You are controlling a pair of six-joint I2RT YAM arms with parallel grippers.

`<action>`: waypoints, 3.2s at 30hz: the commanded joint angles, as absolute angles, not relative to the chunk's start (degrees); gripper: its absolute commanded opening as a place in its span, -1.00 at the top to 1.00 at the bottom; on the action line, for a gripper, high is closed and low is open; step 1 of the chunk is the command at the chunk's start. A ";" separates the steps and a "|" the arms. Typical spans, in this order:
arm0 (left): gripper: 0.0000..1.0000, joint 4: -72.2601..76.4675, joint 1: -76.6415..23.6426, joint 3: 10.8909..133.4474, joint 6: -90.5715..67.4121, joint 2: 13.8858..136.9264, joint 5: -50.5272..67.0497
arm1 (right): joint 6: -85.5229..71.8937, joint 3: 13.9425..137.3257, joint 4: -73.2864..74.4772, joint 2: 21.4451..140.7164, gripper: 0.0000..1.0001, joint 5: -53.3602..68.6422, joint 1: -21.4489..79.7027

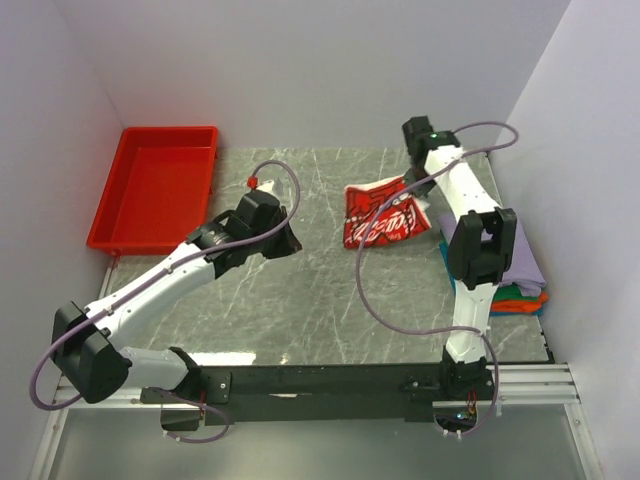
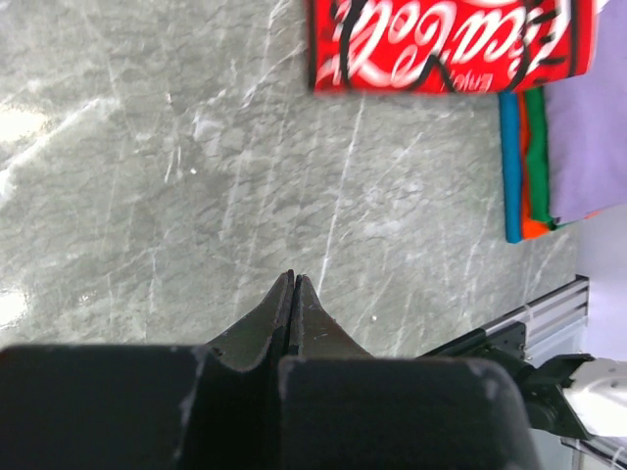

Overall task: Fold and stack the t-shirts
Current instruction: Neatly place the folded tshirt to the corner

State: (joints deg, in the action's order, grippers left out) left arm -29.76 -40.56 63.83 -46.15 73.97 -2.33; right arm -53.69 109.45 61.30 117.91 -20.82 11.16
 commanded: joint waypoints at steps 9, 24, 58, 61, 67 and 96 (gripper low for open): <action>0.99 -30.76 -40.34 70.57 -44.56 76.11 -0.44 | -62.49 119.53 68.82 114.96 1.00 -23.82 0.26; 0.99 -31.99 -40.34 75.85 -44.12 82.61 0.79 | -54.50 120.85 65.04 112.68 1.00 -25.22 -6.33; 0.99 -33.75 -40.34 79.10 -44.21 86.57 0.18 | -42.01 124.45 59.24 103.89 1.00 -27.51 -9.49; 0.99 -33.66 -40.34 78.93 -44.21 86.31 0.18 | -42.01 124.45 58.80 102.75 1.00 -27.25 -9.67; 0.99 -33.75 -40.34 78.84 -44.21 85.96 0.17 | -41.92 124.81 59.15 101.34 1.00 -26.54 -10.11; 0.99 -29.62 -41.84 77.08 -42.98 87.80 5.36 | -42.28 66.55 46.50 57.67 -0.66 -15.74 -15.91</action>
State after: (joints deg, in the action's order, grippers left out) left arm -31.31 -41.43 76.58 -44.23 87.42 4.10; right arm -42.85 69.87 54.11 62.43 -19.73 -16.01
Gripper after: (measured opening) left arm 0.012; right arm 0.828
